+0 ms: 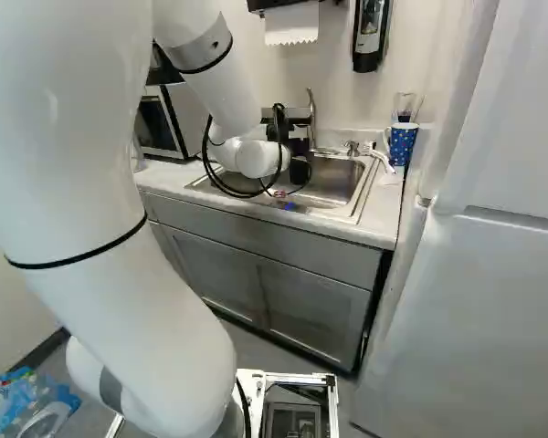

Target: Rinse the cup and place it in the tray

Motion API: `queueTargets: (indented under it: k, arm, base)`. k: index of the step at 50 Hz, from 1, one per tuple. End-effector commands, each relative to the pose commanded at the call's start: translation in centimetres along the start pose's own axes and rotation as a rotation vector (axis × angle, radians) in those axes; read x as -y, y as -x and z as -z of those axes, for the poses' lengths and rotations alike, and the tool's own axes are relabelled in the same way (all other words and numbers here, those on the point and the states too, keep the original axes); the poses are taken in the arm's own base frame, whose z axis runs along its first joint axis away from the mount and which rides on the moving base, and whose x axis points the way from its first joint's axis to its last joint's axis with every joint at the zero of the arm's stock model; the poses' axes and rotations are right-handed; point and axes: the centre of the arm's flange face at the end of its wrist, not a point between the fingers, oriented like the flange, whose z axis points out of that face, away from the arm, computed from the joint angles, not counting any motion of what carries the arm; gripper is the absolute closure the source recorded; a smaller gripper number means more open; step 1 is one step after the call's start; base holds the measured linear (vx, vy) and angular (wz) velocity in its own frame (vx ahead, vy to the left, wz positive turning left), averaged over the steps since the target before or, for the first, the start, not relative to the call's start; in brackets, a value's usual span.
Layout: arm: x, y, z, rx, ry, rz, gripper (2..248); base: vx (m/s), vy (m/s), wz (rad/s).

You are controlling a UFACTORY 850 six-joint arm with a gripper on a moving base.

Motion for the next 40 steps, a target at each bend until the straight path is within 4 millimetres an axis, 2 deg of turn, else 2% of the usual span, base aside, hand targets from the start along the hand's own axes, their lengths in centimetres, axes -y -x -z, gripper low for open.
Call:
queueTargets:
  k: [40]
  arm:
    - [0.0, 0.0, 0.0, 0.0, 0.0, 0.0, 128]
  base:
    - [0.0, 0.0, 0.0]
